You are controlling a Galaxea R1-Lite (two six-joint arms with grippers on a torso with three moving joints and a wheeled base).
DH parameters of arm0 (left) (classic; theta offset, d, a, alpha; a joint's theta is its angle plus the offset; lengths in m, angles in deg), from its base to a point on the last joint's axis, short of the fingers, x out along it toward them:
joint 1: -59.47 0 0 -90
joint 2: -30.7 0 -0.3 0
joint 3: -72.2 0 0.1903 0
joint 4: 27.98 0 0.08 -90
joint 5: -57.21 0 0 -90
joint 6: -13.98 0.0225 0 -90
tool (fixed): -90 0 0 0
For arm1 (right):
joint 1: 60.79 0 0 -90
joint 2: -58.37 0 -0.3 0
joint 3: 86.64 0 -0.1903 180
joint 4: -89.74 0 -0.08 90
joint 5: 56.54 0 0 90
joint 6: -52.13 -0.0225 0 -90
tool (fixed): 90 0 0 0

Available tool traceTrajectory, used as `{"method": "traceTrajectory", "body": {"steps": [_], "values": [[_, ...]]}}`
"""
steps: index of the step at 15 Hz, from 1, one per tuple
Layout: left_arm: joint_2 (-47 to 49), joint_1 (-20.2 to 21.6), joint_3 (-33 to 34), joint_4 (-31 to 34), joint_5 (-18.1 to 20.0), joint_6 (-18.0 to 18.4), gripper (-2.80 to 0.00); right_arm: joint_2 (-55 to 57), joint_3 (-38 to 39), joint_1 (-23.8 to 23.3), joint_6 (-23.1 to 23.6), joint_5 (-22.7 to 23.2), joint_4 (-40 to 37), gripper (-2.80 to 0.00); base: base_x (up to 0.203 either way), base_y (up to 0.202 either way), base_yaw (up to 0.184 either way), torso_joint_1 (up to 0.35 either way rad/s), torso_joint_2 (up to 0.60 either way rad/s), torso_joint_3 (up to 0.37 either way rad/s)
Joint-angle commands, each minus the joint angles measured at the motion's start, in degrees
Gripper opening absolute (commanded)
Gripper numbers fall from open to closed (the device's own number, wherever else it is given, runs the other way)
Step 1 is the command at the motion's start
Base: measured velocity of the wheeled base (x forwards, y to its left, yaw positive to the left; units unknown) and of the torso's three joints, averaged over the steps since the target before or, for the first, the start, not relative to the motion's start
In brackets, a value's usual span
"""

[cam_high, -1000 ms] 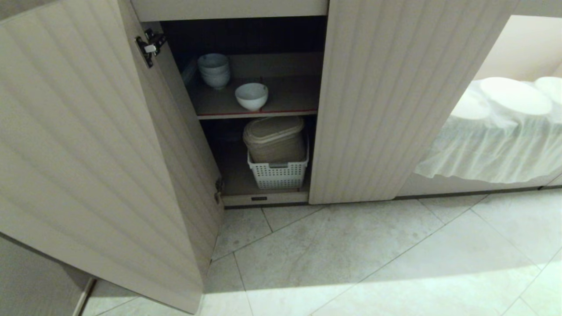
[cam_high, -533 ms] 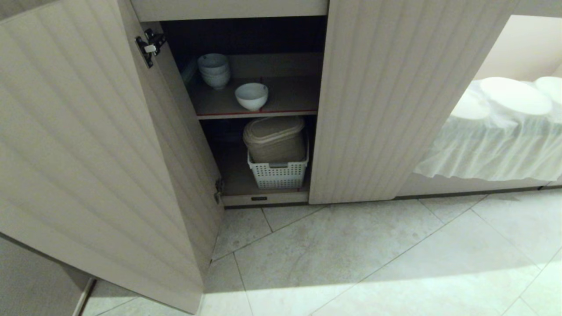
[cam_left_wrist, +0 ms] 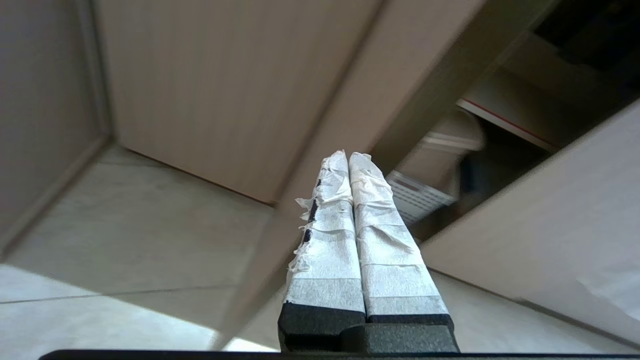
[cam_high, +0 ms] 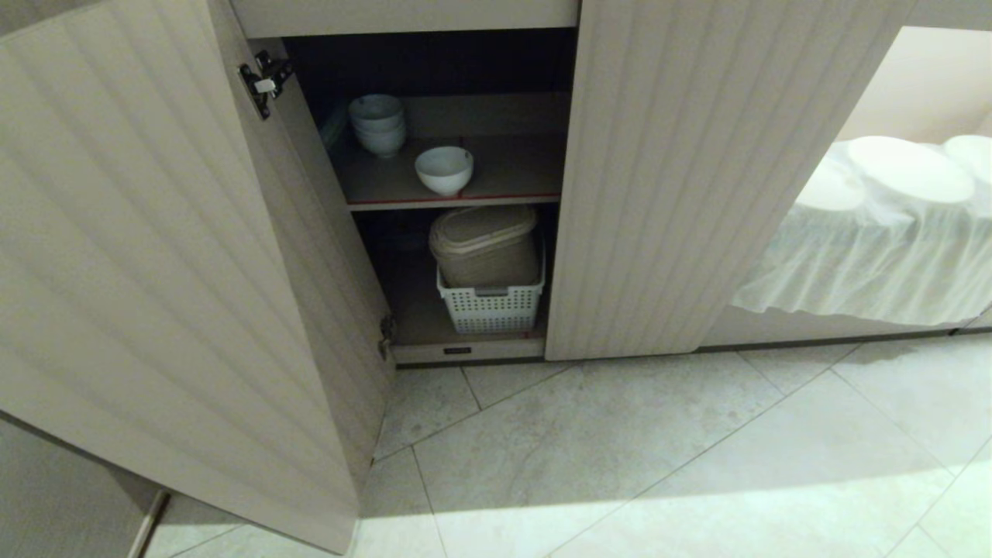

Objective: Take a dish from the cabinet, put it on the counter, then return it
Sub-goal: Close the cabinet door

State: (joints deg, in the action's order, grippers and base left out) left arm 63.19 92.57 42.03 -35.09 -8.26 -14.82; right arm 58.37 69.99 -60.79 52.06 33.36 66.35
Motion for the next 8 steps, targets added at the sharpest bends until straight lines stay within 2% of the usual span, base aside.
{"method": "traceTrajectory", "body": {"steps": [1,5,8], "values": [[0.3,0.2,0.0,-0.2,0.3,-0.2,-2.80,0.0,0.0,0.1,0.0,0.0,0.0,-2.80,0.000,0.000,0.000,0.000,0.00,0.000],[0.8,2.9,0.0,-0.3,-0.4,-0.3,-2.80,0.0,0.0,0.0,0.0,0.0,0.0,-2.80,0.000,0.000,0.000,0.000,0.00,0.000],[1.0,1.7,-0.7,-0.3,1.1,-2.4,-2.80,0.0,0.0,0.0,0.1,0.0,0.0,-2.80,0.000,0.000,0.000,0.000,0.00,0.000]]}}
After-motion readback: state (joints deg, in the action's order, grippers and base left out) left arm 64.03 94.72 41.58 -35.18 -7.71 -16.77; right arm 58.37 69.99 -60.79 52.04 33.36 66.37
